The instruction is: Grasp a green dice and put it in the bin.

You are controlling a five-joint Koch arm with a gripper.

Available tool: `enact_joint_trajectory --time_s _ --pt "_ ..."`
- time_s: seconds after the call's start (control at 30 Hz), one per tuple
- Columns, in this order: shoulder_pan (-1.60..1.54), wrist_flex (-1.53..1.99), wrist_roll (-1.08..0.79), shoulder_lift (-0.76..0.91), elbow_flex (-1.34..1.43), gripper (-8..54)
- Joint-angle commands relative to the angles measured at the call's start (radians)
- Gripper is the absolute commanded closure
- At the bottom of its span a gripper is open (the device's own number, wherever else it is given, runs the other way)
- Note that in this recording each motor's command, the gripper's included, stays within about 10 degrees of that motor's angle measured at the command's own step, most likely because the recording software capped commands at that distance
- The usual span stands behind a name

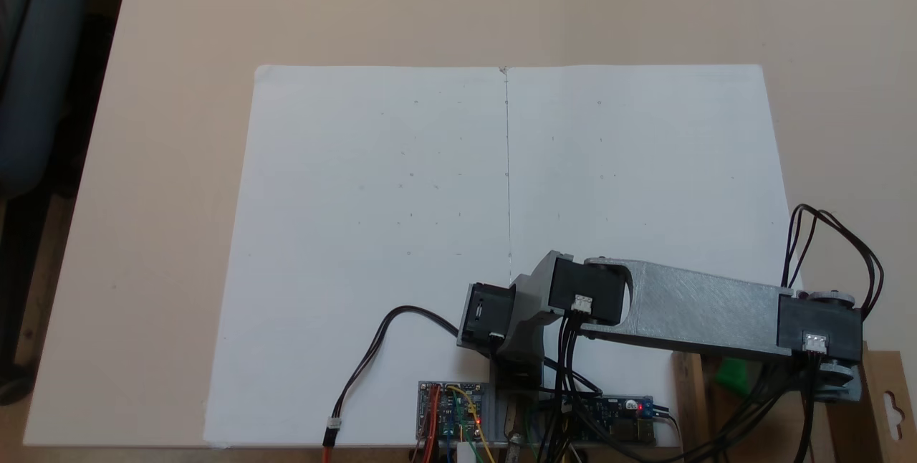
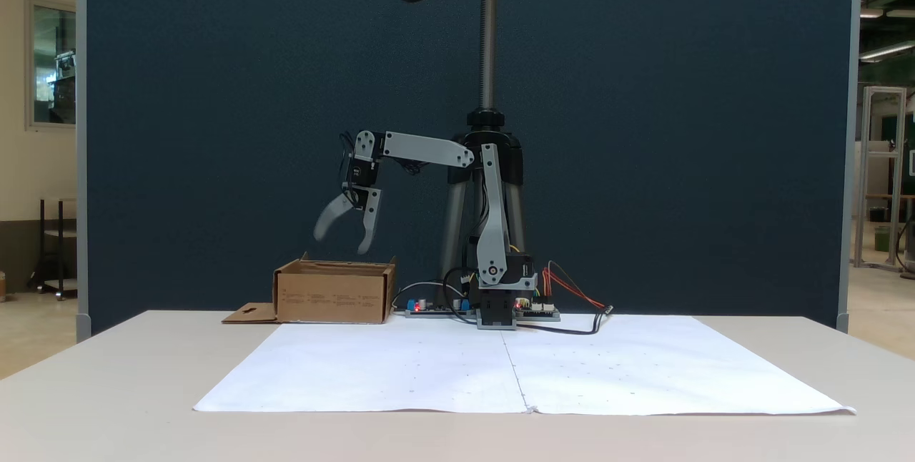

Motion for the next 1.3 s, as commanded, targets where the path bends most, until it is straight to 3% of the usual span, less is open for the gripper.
enact_joint_trajectory --time_s 0.0,0.17,0.33,0.73,0.83,1.27 --pt "0.002 -0.066 0.008 0.023 -0.048 1.1" --pt "-0.083 -0.107 0.106 0.029 -0.048 2.5" --pt "-0.425 -0.120 0.270 0.153 -0.052 2.2" --pt "-1.336 -0.189 0.318 0.276 -0.052 2.0" --pt "-1.442 -0.222 0.318 0.272 -0.034 2.0" --pt "-1.577 -0.782 0.305 0.479 0.716 1.6"
